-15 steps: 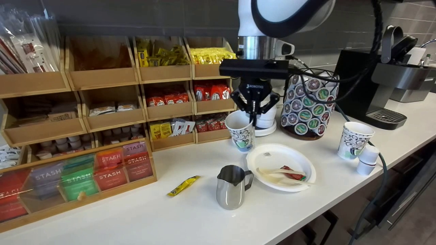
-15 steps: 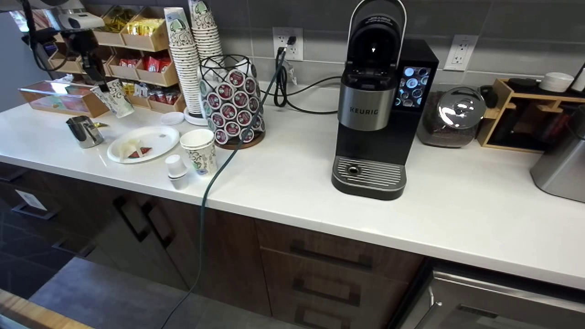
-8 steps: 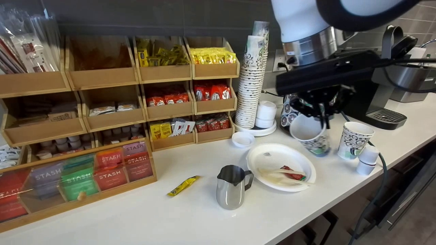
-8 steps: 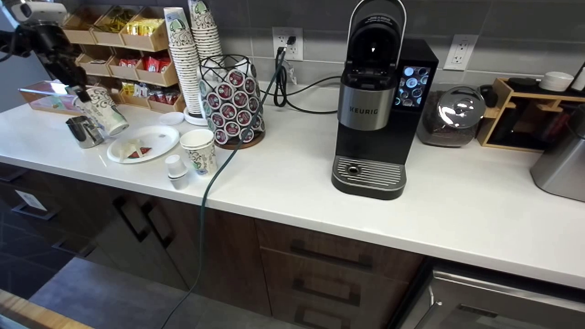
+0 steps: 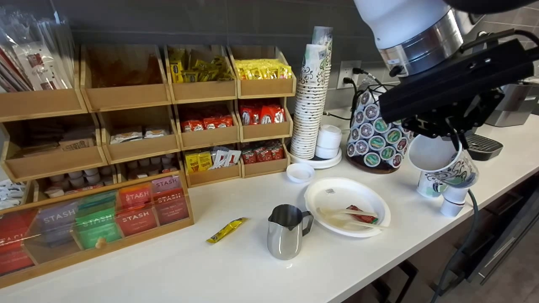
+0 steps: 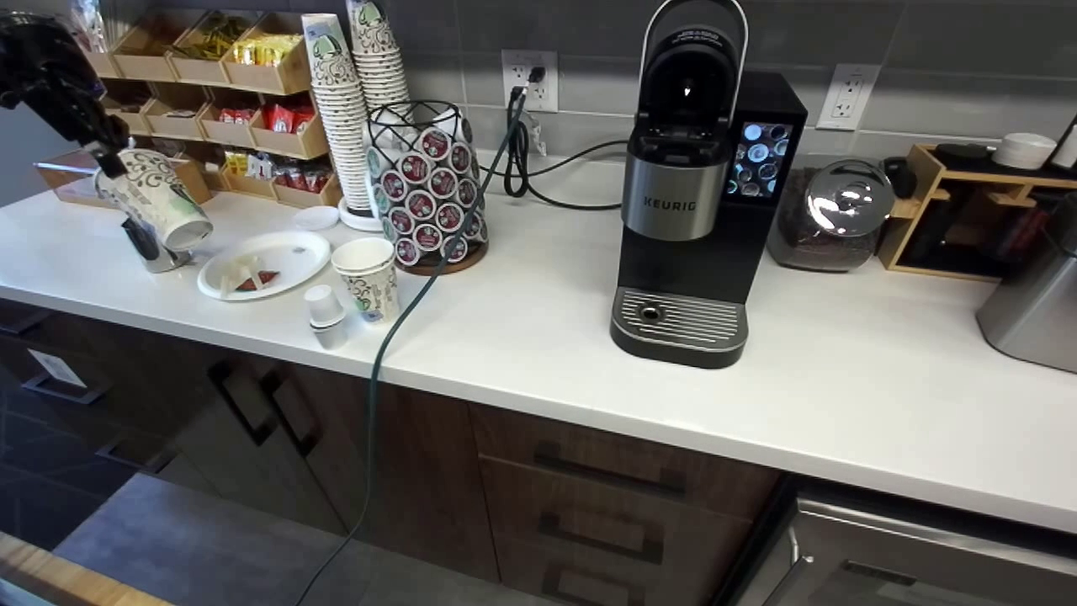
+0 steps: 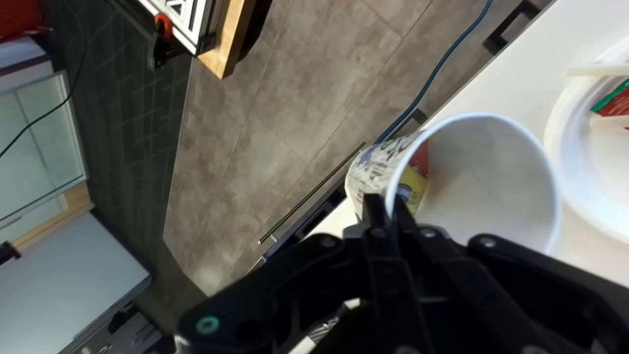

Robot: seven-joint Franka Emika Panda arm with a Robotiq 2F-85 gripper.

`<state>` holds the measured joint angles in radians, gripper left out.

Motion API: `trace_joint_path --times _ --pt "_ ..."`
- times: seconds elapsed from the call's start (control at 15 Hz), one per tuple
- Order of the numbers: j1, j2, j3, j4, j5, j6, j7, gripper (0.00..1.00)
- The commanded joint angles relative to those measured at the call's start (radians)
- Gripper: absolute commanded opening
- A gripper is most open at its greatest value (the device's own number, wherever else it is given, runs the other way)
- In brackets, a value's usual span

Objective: Empty the cup onto the plate

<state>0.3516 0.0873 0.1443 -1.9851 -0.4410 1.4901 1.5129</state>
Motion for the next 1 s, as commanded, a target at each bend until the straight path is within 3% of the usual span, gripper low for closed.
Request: trace_joint_path --times 0.0,0.53,0.93 --pt "0.013 0.154 0.059 0.159 -0.147 -0.153 0.016 0.01" --pt "0.137 0.575 0.028 0.576 -0.467 -0.502 -0.097 0.01" --pt "0.228 0.801 -0.021 0.813 -0.764 -0.681 -0.399 0.01"
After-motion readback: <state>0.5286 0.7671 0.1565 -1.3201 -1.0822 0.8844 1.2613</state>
